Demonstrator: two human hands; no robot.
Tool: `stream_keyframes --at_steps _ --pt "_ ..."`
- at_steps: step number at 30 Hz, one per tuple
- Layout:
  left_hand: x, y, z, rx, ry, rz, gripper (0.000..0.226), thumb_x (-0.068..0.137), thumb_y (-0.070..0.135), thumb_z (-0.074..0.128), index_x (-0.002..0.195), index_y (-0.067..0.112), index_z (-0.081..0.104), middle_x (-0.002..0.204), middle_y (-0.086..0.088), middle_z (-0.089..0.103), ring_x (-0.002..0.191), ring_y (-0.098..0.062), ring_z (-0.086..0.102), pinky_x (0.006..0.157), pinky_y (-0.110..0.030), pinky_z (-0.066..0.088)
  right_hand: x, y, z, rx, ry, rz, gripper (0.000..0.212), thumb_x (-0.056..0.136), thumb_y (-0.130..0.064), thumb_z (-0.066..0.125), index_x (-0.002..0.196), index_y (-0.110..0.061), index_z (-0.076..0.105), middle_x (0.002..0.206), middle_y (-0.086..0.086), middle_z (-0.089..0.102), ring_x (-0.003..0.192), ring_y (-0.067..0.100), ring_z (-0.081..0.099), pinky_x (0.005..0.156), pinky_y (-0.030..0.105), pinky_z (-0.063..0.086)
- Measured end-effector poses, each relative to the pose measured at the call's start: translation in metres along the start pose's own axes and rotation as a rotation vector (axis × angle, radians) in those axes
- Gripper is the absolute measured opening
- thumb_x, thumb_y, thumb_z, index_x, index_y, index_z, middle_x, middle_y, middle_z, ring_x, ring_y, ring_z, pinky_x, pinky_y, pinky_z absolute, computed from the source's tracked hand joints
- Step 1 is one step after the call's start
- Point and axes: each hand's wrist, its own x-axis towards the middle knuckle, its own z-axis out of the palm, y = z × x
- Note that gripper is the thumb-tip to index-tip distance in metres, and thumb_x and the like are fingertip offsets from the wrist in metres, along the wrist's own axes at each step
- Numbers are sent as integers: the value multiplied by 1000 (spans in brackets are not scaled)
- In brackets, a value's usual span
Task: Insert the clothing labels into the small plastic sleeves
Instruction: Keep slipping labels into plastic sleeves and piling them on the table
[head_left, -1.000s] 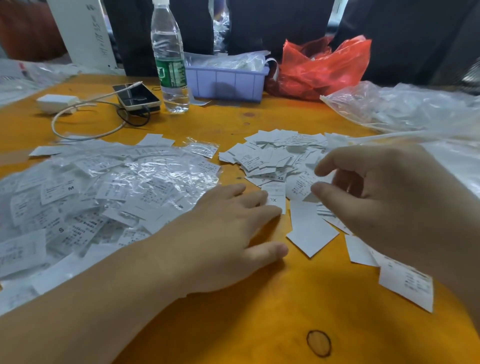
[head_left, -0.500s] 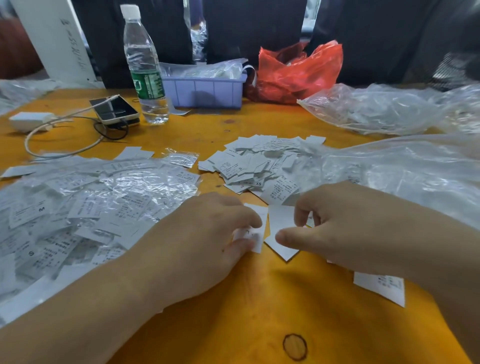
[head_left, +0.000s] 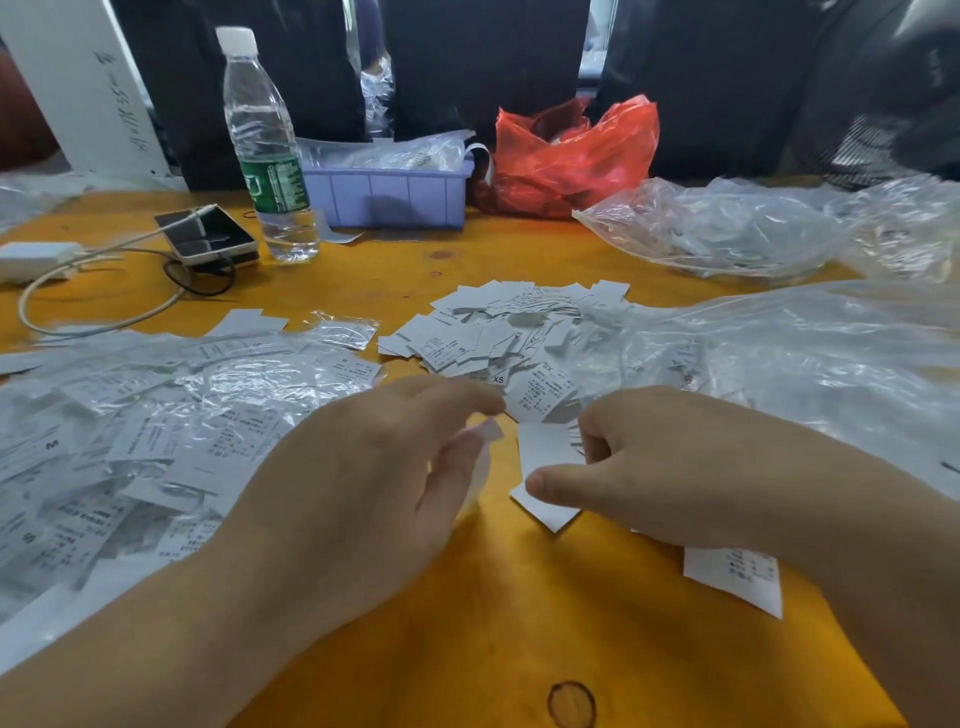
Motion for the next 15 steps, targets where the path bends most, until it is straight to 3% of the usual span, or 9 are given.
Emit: stream_keyframes --at_steps 4,7,12,15 --pt "0 -1 -2 -12 -8 -6 27 96 27 44 110 33 65 91 22 58 67 2 54 53 -19 43 -6 2 -10 33 78 -1 50 74 -72 51 64 -24 50 59 -7 50 52 8 45 50 25 34" --pt "-1 -2 -1 -30 -32 -33 27 95 26 44 106 35 66 92 28 55 74 12 53 57 -9 37 -5 13 -26 80 214 94 59 70 -75 46 68 -18 56 64 -2 58 54 12 51 49 27 35" --pt "-2 -3 5 -70 -95 -53 24 91 29 46 101 38 67 89 31 58 72 19 50 55 -7 34 4 17 -12 -31 -65 116 61 68 -80 54 68 -19 54 62 -6 52 52 10 48 50 25 36" --pt "-2 -2 5 -77 -109 -56 25 90 30 47 99 38 68 92 30 60 73 18 51 57 -6 39 9 15 -5 -49 -97 94 57 70 -77 57 64 -21 48 58 -6 45 50 11 43 47 25 30"
